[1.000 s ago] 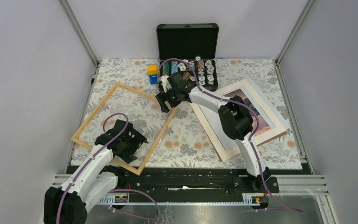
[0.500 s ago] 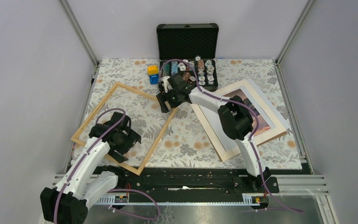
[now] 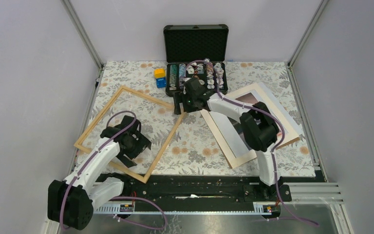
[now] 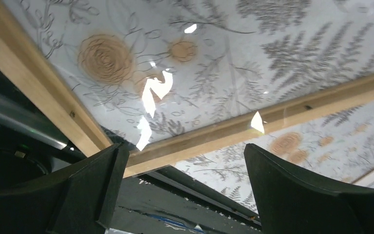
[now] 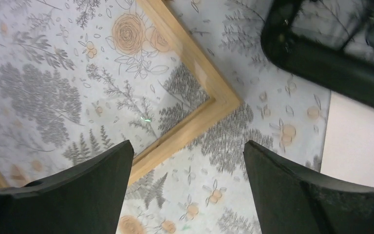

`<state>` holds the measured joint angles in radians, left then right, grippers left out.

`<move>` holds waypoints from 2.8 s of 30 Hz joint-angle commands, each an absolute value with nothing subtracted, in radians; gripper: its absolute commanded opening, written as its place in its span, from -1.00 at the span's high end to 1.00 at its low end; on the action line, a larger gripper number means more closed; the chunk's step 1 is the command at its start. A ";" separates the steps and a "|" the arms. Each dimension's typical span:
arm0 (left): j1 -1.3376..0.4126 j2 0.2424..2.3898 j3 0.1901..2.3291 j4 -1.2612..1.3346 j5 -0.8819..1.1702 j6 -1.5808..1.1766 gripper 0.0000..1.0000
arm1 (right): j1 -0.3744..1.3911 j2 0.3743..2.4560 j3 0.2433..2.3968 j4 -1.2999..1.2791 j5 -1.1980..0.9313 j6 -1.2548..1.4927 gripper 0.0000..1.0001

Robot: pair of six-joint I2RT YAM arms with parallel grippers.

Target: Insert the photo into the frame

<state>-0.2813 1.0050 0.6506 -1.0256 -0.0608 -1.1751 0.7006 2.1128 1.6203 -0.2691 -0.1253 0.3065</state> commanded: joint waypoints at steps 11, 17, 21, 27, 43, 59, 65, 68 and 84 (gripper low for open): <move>-0.284 0.876 0.800 -0.851 0.057 -0.930 -0.97 | 0.770 1.924 1.064 0.408 -0.176 0.939 0.33; -0.284 0.821 0.784 -0.799 0.137 -0.885 -0.97 | 0.770 1.990 1.025 0.477 -0.167 1.013 0.44; -0.284 0.789 0.801 -0.794 0.152 -0.847 -0.97 | 0.770 2.037 1.031 0.492 -0.148 1.038 0.41; -0.283 0.792 0.814 -0.776 0.186 -0.831 -0.97 | 0.738 2.067 1.050 0.445 -0.118 1.103 0.48; -0.285 0.956 0.682 -0.954 0.160 -1.094 -0.97 | 0.629 2.127 1.150 0.461 -0.142 1.026 0.45; -0.297 0.888 0.507 -1.003 0.035 -1.267 -0.97 | 0.632 2.053 1.114 0.506 -0.193 0.913 0.10; -0.297 0.895 0.471 -0.943 0.027 -1.275 -0.97 | 0.639 1.944 1.139 0.343 -0.219 0.717 -0.21; -0.297 0.879 0.468 -0.916 0.019 -1.268 -0.97 | 0.644 1.886 1.195 0.217 -0.219 0.562 -0.34; -0.298 0.892 0.462 -0.819 0.044 -1.231 -0.97 | 0.813 1.855 1.166 0.202 -0.317 0.780 -0.39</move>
